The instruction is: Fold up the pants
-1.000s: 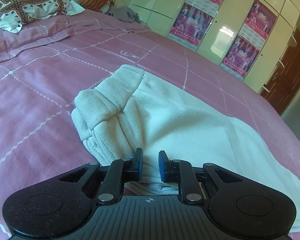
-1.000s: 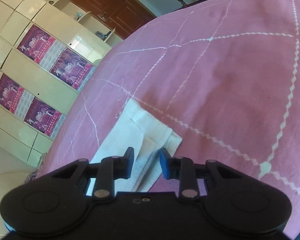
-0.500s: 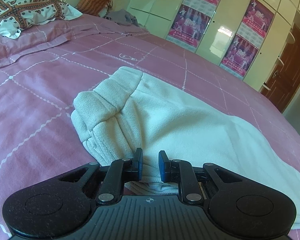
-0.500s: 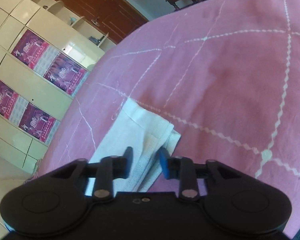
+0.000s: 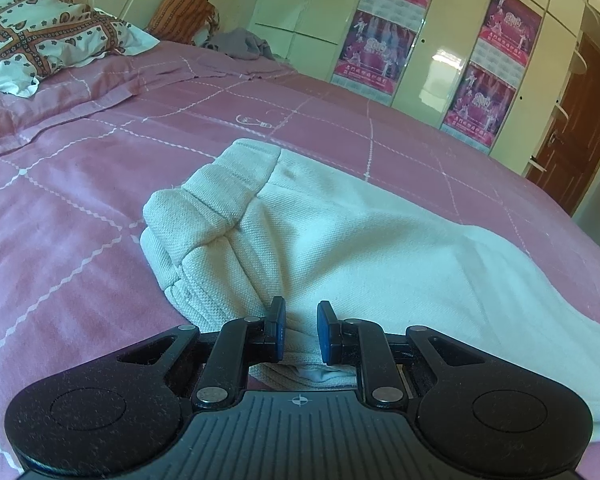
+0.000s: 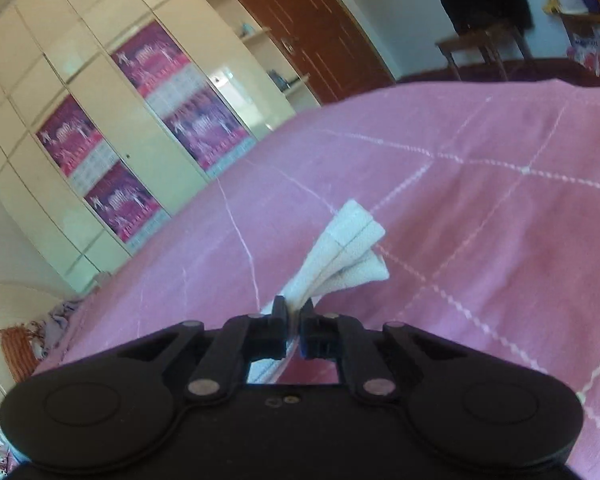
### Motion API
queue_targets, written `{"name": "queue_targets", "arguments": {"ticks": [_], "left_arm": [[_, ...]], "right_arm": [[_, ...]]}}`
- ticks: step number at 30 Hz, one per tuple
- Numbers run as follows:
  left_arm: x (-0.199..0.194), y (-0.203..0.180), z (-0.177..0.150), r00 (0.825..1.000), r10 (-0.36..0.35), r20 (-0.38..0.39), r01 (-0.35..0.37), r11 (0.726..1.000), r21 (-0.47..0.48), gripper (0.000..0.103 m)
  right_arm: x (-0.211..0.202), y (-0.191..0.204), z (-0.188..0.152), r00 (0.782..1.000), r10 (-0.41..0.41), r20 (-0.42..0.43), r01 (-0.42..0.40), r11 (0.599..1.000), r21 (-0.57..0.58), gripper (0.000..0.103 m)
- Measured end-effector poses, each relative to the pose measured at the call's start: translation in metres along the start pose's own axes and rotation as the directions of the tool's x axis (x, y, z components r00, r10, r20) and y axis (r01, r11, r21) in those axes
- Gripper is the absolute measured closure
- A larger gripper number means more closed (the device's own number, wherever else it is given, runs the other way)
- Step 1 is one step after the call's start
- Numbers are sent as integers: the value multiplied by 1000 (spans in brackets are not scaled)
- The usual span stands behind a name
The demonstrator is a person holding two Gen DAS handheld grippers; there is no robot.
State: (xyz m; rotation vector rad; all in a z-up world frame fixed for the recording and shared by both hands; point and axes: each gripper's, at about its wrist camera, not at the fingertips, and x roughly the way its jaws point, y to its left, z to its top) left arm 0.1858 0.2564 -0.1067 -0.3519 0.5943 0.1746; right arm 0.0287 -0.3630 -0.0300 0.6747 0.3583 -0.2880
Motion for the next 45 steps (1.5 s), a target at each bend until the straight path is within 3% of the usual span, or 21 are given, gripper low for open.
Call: {"name": "queue_targets", "arguments": {"ticks": [1, 2, 3, 4, 5, 9, 10, 13, 16, 19, 20, 21, 22, 24, 26, 28, 33, 37, 41, 45], "left_arm": [[0, -1, 0, 1000, 4, 1, -4, 1000, 9, 85], [-1, -2, 0, 1000, 8, 1, -8, 1000, 15, 85], [-2, -2, 0, 1000, 9, 0, -9, 1000, 17, 85], [-4, -4, 3, 1000, 14, -6, -14, 1000, 24, 85], [-10, -7, 8, 1000, 21, -7, -21, 999, 48, 85], [-56, -11, 20, 985, 29, 172, -44, 996, 79, 85], [-61, -8, 25, 981, 32, 192, -47, 996, 77, 85], [-49, -3, 40, 984, 46, 170, -65, 992, 106, 85], [-24, 1, 49, 990, 69, 120, -83, 989, 121, 85], [7, 7, 40, 993, 120, 13, -120, 983, 135, 85], [14, 10, 33, 993, 121, -1, -119, 982, 149, 85], [13, 9, 30, 993, 116, 13, -117, 980, 162, 85], [10, 9, 31, 993, 120, 10, -120, 980, 159, 85], [-7, 1, 34, 993, 118, 28, -121, 982, 147, 85], [-24, -4, 30, 996, 72, 55, -80, 984, 159, 85], [-33, -7, 23, 997, 45, 60, -55, 985, 162, 84], [-38, 2, 10, 999, 26, 34, -28, 996, 87, 69], [-40, 11, 8, 1000, 10, 28, -10, 1000, 3, 43], [-32, 25, 6, 1000, 20, 2, -20, 996, -88, 42], [-24, 40, 3, 1000, 2, -13, -5, 983, -183, 41]], "right_arm": [[0, -5, -6, 999, -24, 25, 24, 999, -22, 98], [11, -15, -13, 994, -106, -11, 106, 994, -15, 98], [30, -33, -21, 977, -176, -117, 184, 981, 60, 98], [43, -50, -28, 960, -188, -208, 222, 963, 152, 98], [41, -55, -24, 970, -156, -185, 195, 958, 210, 96], [30, -39, -22, 961, -215, -171, 234, 967, 100, 85], [20, -37, -21, 962, -239, -132, 251, 964, 88, 79], [-9, -29, -19, 945, -326, 38, 324, 945, 51, 81], [0, -13, -13, 960, -272, 62, 276, 959, -71, 81], [33, 4, -12, 990, -137, -18, 130, 971, -203, 84], [46, 7, -13, 990, -126, -55, 109, 963, -245, 86], [63, 6, -15, 979, -178, -98, 146, 951, -273, 86], [80, -4, -17, 954, -250, -167, 203, 946, -254, 96], [77, -20, -3, 967, -195, -165, 186, 980, -67, 92], [47, -23, 6, 986, -157, -59, 159, 987, 30, 54], [24, -30, 7, 992, -121, -19, 122, 988, 96, 48], [19, -71, -4, 990, -72, -118, 102, 957, 272, 54], [41, -87, -17, 988, -5, -155, 58, 939, 340, 61], [47, -83, -15, 984, 43, -175, 15, 947, 320, 62], [36, -92, -21, 977, 128, -172, -55, 924, 378, 64]]}}
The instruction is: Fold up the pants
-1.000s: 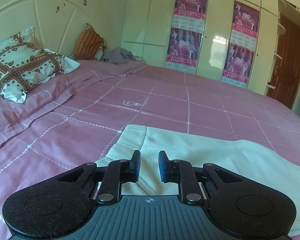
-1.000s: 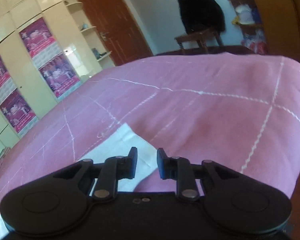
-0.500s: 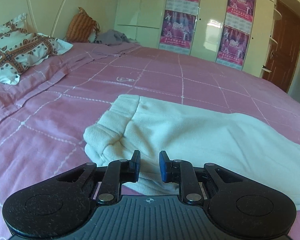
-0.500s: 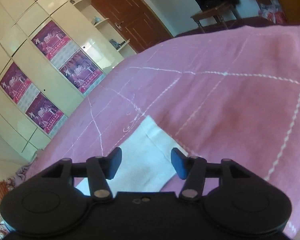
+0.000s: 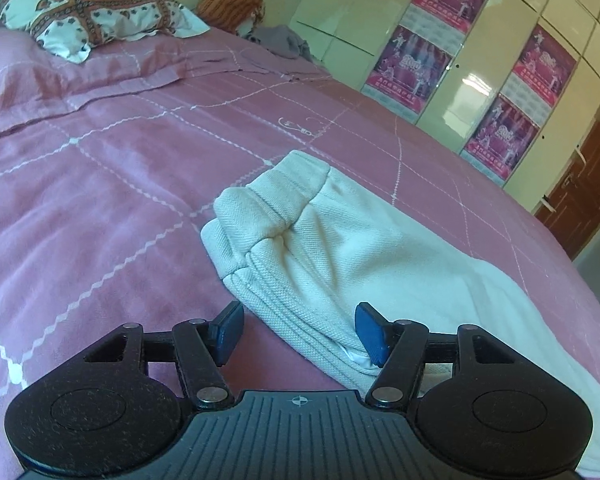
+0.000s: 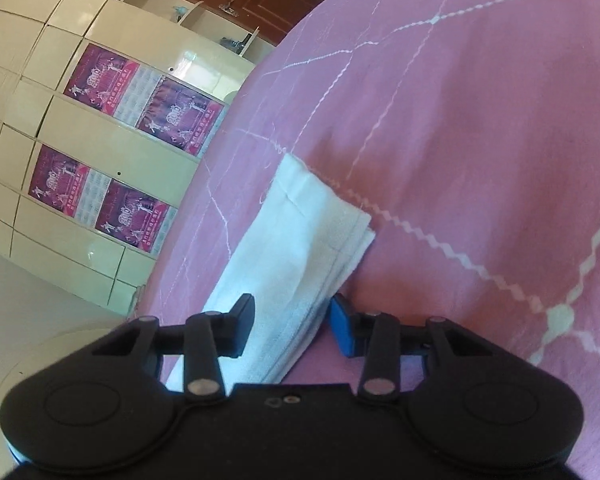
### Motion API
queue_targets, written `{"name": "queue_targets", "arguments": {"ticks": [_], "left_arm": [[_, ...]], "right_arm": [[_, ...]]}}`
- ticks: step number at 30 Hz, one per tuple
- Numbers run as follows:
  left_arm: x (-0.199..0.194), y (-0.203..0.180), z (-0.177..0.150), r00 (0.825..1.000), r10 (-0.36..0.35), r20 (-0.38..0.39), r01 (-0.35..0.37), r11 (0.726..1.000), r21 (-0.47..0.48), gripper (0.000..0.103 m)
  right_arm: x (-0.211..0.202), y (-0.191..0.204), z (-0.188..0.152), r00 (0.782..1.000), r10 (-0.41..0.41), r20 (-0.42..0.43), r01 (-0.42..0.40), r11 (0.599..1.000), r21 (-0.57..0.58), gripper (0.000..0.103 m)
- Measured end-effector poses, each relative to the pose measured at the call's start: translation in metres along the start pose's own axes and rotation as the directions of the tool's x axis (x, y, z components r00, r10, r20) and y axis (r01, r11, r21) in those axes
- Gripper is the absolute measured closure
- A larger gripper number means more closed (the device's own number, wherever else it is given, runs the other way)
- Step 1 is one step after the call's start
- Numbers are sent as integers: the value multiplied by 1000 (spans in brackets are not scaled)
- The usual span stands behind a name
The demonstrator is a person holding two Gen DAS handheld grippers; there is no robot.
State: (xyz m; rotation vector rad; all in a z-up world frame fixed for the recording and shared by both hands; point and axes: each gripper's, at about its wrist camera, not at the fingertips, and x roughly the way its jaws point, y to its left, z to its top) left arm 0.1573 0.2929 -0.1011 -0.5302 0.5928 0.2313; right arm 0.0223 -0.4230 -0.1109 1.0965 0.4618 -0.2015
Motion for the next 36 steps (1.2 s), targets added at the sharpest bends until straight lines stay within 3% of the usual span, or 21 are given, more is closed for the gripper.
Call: {"name": "queue_targets", "arguments": {"ticks": [1, 2, 4, 8, 13, 16, 18, 23, 25, 27, 31, 34, 36], "left_arm": [[1, 2, 0, 1000, 0, 0, 0, 1000, -12, 41], [3, 3, 0, 1000, 0, -2, 0, 1000, -19, 41], [7, 2, -2, 1000, 4, -8, -4, 1000, -22, 41], [11, 1, -2, 1000, 13, -8, -13, 1000, -24, 40], [9, -1, -2, 999, 32, 9, -32, 999, -11, 40], [1, -5, -2, 997, 61, 44, -62, 998, 12, 40], [-3, -9, 1, 995, 103, 4, -103, 994, 25, 40], [-36, -29, 0, 993, 114, 32, -118, 970, 211, 40], [-45, -26, 5, 977, 196, 78, -209, 950, 230, 40], [-56, -11, 10, 960, 260, 104, -276, 943, 186, 40], [-65, 19, 15, 949, 309, 62, -314, 943, 106, 40], [-65, 36, 14, 949, 315, 30, -316, 947, 59, 40], [-63, 43, 12, 945, 326, 7, -327, 945, 32, 40]], "right_arm": [[1, -4, 1, 1000, 3, -1, -3, 1000, 19, 71], [1, -7, 3, 1000, -10, 7, 10, 999, 34, 85], [8, -11, 7, 998, -54, 16, 53, 998, 43, 96], [20, -10, 9, 999, -10, 35, 10, 1000, 15, 93], [18, -6, 9, 998, -56, 36, 57, 998, -28, 98], [17, 30, 0, 981, -169, 92, 183, 970, -161, 97], [16, 53, -8, 964, -224, 141, 250, 945, -209, 97], [23, 119, -33, 959, -222, 177, 269, 910, -316, 96], [33, 151, -50, 969, -189, 158, 236, 895, -379, 96], [47, 188, -75, 978, -164, 126, 204, 870, -449, 96], [86, 243, -141, 993, -119, -3, 98, 834, -543, 96], [118, 271, -204, 983, -116, -142, 5, 790, -613, 96], [137, 284, -250, 963, -146, -228, -45, 746, -664, 96]]}}
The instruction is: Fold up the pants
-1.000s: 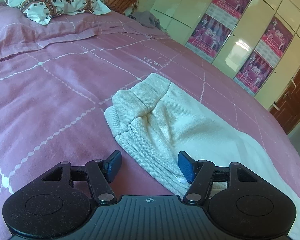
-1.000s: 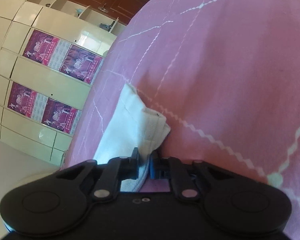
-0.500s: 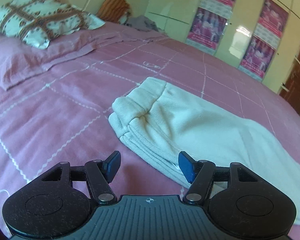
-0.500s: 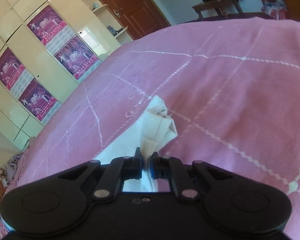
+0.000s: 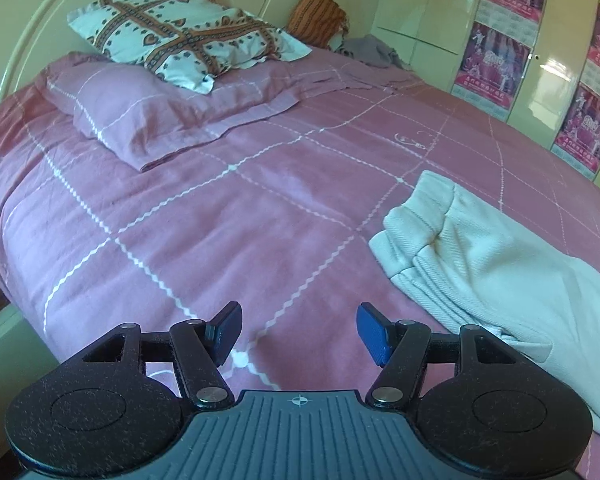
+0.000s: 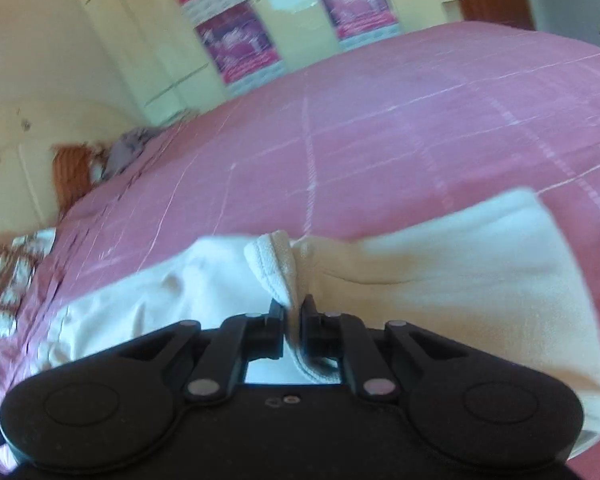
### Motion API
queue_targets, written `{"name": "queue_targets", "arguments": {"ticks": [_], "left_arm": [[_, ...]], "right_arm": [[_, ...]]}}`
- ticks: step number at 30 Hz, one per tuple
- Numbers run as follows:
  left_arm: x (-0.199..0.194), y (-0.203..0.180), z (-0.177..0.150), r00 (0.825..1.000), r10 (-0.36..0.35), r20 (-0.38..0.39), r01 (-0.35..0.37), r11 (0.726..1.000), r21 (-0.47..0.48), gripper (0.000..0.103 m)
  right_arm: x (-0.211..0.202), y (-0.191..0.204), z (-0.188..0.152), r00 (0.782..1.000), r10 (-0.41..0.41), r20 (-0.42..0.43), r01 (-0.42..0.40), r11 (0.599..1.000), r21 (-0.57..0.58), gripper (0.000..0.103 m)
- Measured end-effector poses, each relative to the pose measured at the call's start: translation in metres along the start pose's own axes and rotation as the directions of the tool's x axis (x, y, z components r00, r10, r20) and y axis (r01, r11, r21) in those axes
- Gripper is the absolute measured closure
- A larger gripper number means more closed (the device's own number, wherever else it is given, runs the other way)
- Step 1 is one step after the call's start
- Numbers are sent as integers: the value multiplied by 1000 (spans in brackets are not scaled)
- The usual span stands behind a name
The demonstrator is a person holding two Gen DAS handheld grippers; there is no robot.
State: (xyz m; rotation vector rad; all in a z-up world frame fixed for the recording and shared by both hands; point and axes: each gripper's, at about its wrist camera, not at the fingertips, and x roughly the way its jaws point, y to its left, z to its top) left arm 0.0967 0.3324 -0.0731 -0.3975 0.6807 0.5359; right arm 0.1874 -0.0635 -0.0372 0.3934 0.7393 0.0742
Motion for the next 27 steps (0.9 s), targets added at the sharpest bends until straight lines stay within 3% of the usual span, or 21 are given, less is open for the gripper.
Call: {"name": "queue_targets", "arguments": {"ticks": [2, 5, 11, 15, 19, 22, 25, 27], "left_arm": [[0, 2, -2, 1000, -3, -7, 3, 1000, -3, 40], [0, 3, -3, 1000, -25, -3, 25, 1000, 4, 39], [3, -5, -2, 999, -43, -23, 44, 999, 25, 39], [5, -10, -3, 999, -39, -33, 40, 999, 33, 39], [5, -17, -4, 999, -23, -39, 25, 998, 59, 39], [5, -24, -5, 999, -15, -36, 18, 996, 84, 39], [-2, -32, -6, 999, -36, -3, 36, 993, 116, 39], [-13, -41, -6, 996, -88, 24, 84, 987, 138, 39]], "right_arm": [[18, 29, -19, 997, 39, -66, -42, 998, -52, 96], [17, 64, -36, 999, 4, -50, -13, 984, -179, 95], [-3, 75, -41, 1000, -1, -7, -1, 960, -280, 95], [19, 82, -56, 995, -39, -94, 4, 938, -348, 89], [17, 83, -66, 995, 14, -103, -47, 943, -328, 72], [8, 87, -68, 984, 140, -113, -168, 941, -293, 65], [-13, 81, -61, 956, 282, -78, -293, 927, -234, 86], [-31, 76, -55, 960, 278, -25, -276, 930, -243, 85]]}}
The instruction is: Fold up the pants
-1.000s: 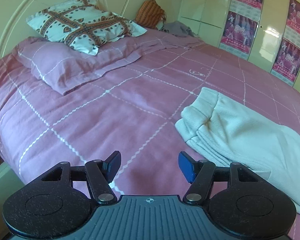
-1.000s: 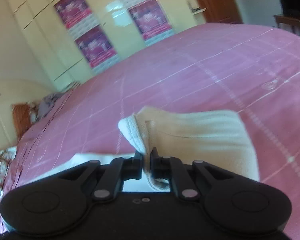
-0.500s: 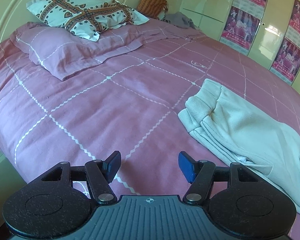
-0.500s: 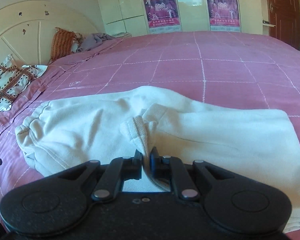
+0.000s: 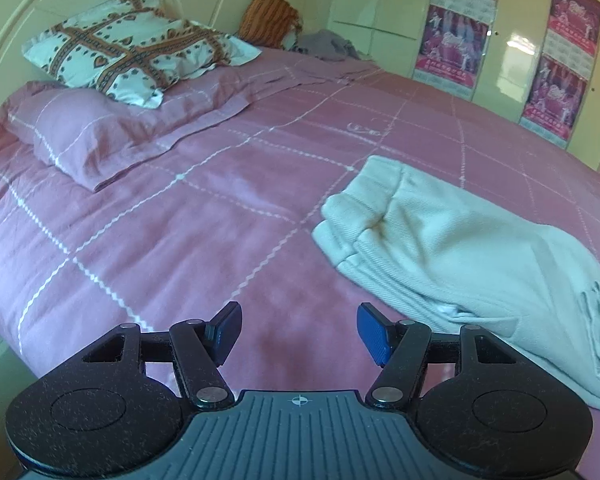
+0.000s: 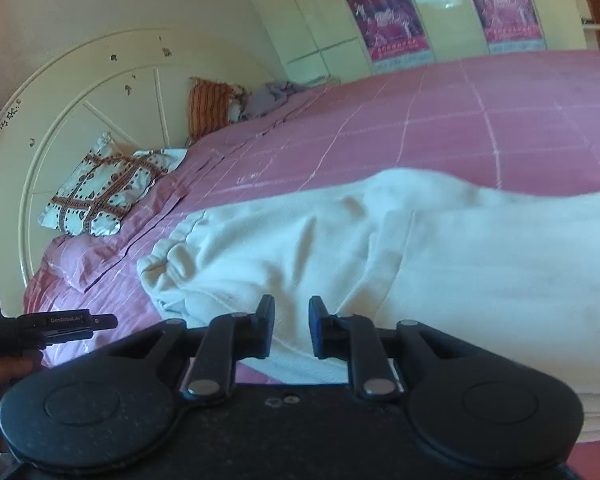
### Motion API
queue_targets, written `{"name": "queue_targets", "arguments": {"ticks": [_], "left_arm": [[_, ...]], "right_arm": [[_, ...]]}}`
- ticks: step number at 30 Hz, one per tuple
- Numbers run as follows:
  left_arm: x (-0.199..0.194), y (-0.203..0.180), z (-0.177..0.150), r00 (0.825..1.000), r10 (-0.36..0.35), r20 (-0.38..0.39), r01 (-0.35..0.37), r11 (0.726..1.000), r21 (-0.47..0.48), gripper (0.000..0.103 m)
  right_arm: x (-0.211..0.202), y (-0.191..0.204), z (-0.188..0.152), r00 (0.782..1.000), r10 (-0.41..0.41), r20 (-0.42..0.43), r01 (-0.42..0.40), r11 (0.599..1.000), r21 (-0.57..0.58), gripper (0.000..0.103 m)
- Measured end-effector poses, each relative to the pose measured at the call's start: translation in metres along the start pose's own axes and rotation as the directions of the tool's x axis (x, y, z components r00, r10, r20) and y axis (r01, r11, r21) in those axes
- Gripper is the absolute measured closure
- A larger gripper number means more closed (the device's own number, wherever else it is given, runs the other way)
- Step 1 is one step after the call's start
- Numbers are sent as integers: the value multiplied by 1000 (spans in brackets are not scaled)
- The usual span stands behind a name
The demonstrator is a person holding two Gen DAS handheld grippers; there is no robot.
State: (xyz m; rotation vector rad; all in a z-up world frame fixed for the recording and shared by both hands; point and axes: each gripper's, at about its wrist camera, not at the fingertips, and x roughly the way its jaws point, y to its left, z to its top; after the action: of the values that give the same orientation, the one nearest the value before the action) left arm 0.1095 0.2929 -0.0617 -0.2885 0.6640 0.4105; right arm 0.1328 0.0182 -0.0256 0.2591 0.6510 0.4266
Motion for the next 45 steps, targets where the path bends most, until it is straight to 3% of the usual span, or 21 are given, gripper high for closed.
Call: {"name": "queue_targets", "arguments": {"ticks": [3, 6, 7, 8, 9, 11, 13, 15, 17, 18, 21, 24, 26, 30, 32, 34, 36, 38, 40, 42, 45], "left_arm": [[-15, -28, 2, 994, -96, 45, 95, 995, 20, 39], [-25, -77, 4, 966, -250, 71, 244, 967, 77, 40], [-26, -95, 4, 952, -297, 71, 289, 952, 103, 55], [-26, -118, 2, 934, -353, 59, 344, 931, 124, 78], [-25, -138, 1, 914, -404, 34, 396, 908, 134, 83], [-23, -179, -7, 881, -473, -6, 467, 869, 166, 84], [-22, -216, -21, 859, -510, -42, 505, 833, 224, 84], [-17, -246, -41, 850, -519, -88, 522, 807, 277, 84], [2, -264, -68, 843, -488, -227, 537, 788, 300, 84], [0, -262, -78, 847, -493, -198, 531, 793, 300, 84], [-10, -261, -68, 846, -492, -205, 533, 793, 296, 84], [-18, -266, -41, 853, -512, -105, 516, 794, 321, 84], [-8, -278, -23, 848, -523, -89, 520, 786, 335, 84], [26, -311, -5, 858, -500, -119, 505, 778, 374, 84], [58, -319, -13, 872, -444, -206, 489, 782, 385, 84], [66, -309, -20, 853, -483, -198, 522, 780, 344, 84], [57, -305, -18, 854, -483, -195, 520, 784, 339, 84], [53, -299, -23, 862, -476, -175, 507, 794, 336, 84], [51, -298, -31, 867, -474, -153, 495, 787, 369, 84], [49, -301, -31, 879, -454, -148, 474, 790, 389, 84], [30, -298, -27, 901, -425, -92, 422, 806, 414, 84]], "right_arm": [[-34, -27, 6, 993, -109, 37, 107, 993, 41, 90], [-80, -71, 6, 966, -233, 111, 223, 970, 100, 91], [-97, -86, 4, 950, -286, 127, 270, 955, 126, 93], [-111, -101, 2, 933, -334, 133, 313, 937, 155, 94], [-122, -114, 1, 918, -374, 130, 350, 920, 175, 94], [-137, -132, -5, 905, -408, 124, 379, 903, 203, 96], [-145, -141, -12, 905, -406, 129, 376, 904, 204, 96], [-140, -144, -22, 917, -385, 102, 366, 916, 167, 96], [-119, -152, -31, 930, -367, -20, 366, 920, 141, 97], [-106, -156, -38, 922, -375, -92, 384, 914, 127, 97], [-104, -156, -37, 927, -362, -99, 372, 921, 111, 97], [-113, -165, -19, 943, -333, -20, 332, 935, 124, 96], [-107, -180, 0, 938, -346, 23, 340, 931, 129, 96], [-76, -212, 36, 931, -360, 54, 351, 927, 129, 96], [-56, -228, 43, 937, -346, 45, 337, 930, 143, 96], [-30, -243, 41, 929, -366, -47, 369, 921, 123, 94], [-24, -250, 41, 925, -374, -68, 380, 918, 117, 90], [-34, -245, 47, 932, -362, -10, 361, 925, 120, 90], [-38, -242, 49, 931, -363, 40, 357, 927, 112, 90], [-14, -254, 44, 927, -362, -96, 371, 921, 118, 88], [-28, -246, 46, 924, -375, -73, 381, 918, 106, 87]]}}
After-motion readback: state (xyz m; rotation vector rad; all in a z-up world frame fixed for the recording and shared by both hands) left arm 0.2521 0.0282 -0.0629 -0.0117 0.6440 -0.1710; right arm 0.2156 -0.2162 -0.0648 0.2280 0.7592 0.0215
